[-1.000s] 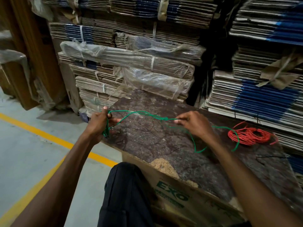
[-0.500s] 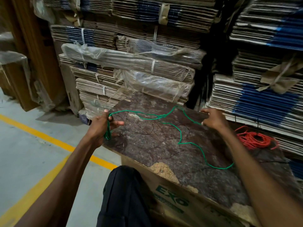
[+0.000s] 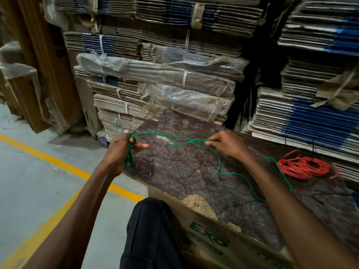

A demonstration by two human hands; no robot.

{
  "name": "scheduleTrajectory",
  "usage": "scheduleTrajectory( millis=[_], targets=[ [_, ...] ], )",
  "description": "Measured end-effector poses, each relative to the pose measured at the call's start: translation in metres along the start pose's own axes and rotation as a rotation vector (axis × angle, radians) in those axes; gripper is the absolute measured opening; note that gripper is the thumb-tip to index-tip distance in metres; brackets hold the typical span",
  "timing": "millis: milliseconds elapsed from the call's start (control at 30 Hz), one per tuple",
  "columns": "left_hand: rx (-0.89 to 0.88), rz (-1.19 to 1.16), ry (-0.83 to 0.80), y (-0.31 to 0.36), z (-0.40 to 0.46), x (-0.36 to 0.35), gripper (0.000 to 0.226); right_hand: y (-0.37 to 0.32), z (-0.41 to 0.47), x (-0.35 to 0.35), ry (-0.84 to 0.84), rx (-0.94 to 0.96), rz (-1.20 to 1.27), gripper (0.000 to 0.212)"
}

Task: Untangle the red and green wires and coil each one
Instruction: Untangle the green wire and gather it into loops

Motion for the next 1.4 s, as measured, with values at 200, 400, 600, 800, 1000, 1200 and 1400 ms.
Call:
scheduleTrajectory(
  millis=[200,400,600,800,1000,1200,1400],
  targets=[
    [-0.014,-0.033,0.047,0.003,0.003,0.020,0.047,0.078,-0.005,0.010,0.149,-0.447,-0.024,0.032],
    [-0.027,-0.016,0.051,0.003,0.000,0.018,0.048,0.093,0.008,0.003,0.151,-0.551,0.081,0.038],
    [-0.001,-0.039,0.017,0.001,-0.002,0.004,0.048,0.023,0.002,0.004,0.183,-0.267,0.147,0.038],
    [-0.008,-0.039,-0.014,0.002,-0.003,-0.010,0.047,-0.046,-0.013,-0.038,-0.045,0.038,0.068,0.048],
    [-0.004,-0.058,-0.025,0.004,-0.002,-0.013,0.047,-0.046,-0.026,-0.023,0.075,0.030,0.761,0.019],
    [0.007,-0.062,-0.018,0.000,0.001,-0.007,0.048,-0.034,-0.054,0.030,0.280,0.011,1.047,0.025],
    [-0.018,-0.027,-0.027,0.000,-0.009,-0.008,0.047,-0.009,-0.051,0.064,0.563,-0.098,0.905,0.027]
  ],
)
Point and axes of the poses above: each hand's wrist, its own z-axis towards the middle knuckle, its own x-axis out of the back of the hand, y = z × x, the point moved 4 cm from there along z, towards the middle knuckle, and after that the axes turned 14 degrees about -z, right-handed, at the moved point
